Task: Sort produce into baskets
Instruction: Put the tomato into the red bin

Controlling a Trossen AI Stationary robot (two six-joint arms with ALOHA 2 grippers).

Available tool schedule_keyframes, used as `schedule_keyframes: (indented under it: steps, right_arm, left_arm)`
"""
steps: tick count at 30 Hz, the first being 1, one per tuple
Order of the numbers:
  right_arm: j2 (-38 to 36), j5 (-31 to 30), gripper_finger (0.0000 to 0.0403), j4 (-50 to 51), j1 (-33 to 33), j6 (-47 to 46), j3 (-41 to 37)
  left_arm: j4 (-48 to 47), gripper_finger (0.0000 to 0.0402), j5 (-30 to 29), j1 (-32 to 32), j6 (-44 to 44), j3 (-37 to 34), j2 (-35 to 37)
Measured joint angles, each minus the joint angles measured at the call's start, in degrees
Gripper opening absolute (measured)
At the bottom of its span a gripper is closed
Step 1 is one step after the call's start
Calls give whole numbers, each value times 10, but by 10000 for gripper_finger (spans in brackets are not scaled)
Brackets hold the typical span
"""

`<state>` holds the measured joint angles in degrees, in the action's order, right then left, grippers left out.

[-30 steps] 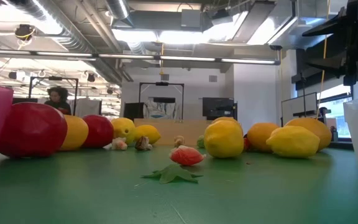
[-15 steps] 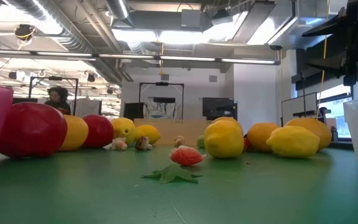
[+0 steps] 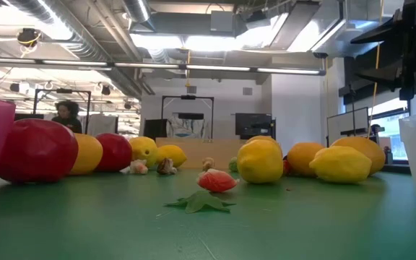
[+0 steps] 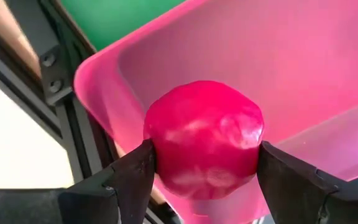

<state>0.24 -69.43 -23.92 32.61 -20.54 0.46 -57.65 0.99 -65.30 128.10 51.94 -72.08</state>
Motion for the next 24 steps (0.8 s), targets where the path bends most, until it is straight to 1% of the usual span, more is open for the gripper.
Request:
schedule_keyframes:
  steps: [4,13,16,20,24]
  right_arm:
    - [0,0,337,0,0,-2,0]
    - [0,0,337,0,0,-2,0]
    - [0,0,337,0,0,-2,0]
    - [0,0,337,1,0,-2,0]
    - [0,0,337,1,0,-2,0]
  left_arm:
    - [0,251,-13,3,-15,0,-4]
    - [12,256,-14,6,-48,0,-4]
    - [31,285,-14,6,-83,0,-4]
    - [16,330,-8,6,-101,0,-4]
    - [-1,341,-8,6,-80,0,-4]
